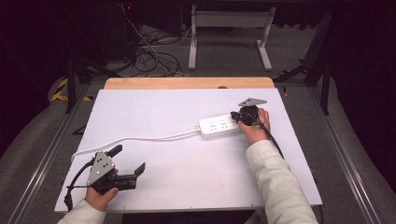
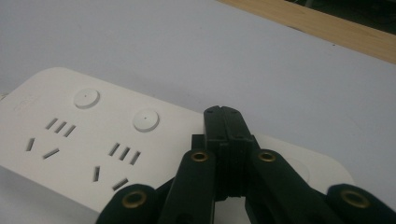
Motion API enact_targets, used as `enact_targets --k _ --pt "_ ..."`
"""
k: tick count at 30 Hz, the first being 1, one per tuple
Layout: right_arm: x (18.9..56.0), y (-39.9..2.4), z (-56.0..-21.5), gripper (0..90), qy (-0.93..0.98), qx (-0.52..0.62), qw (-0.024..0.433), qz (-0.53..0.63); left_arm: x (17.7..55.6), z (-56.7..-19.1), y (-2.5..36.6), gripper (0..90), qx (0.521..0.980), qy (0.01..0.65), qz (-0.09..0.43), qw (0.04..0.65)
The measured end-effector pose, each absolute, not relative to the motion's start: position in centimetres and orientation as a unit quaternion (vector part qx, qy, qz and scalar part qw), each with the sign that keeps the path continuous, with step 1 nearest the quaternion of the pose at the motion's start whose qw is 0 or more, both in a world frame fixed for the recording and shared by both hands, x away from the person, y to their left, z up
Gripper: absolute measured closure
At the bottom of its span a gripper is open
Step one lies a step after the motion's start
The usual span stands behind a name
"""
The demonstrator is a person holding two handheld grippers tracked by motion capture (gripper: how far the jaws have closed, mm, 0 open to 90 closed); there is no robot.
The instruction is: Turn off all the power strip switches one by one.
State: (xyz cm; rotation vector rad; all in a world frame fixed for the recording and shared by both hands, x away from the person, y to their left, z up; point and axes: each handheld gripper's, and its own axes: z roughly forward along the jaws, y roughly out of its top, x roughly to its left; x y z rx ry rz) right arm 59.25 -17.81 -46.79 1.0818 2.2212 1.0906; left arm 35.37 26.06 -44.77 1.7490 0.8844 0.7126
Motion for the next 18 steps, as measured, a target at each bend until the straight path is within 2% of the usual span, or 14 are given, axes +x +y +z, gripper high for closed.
enact_targets --k 6,11,13,15,18 --pt "59.0 -17.3 -46.9 90.0 0.809 0.381 0.239 0.378 35.4 -44.8 26.0 3.1 0.725 0.366 0.294 0.504" --pt "59.1 -17.8 -46.7 90.0 0.801 0.384 0.230 0.398 35.3 -44.8 26.1 3.1 0.723 0.368 0.294 0.505" --pt "58.9 -17.9 -46.0 90.0 0.799 0.371 0.241 0.408 35.4 -44.8 26.1 3.1 0.724 0.368 0.294 0.504" --pt "58.6 -18.0 -45.0 90.0 0.776 0.375 0.235 0.450 35.5 -44.8 26.1 3.1 0.725 0.369 0.293 0.503" --pt "58.4 -17.7 -44.3 90.0 0.779 0.370 0.227 0.453 35.5 -44.8 26.0 3.1 0.726 0.367 0.293 0.502"
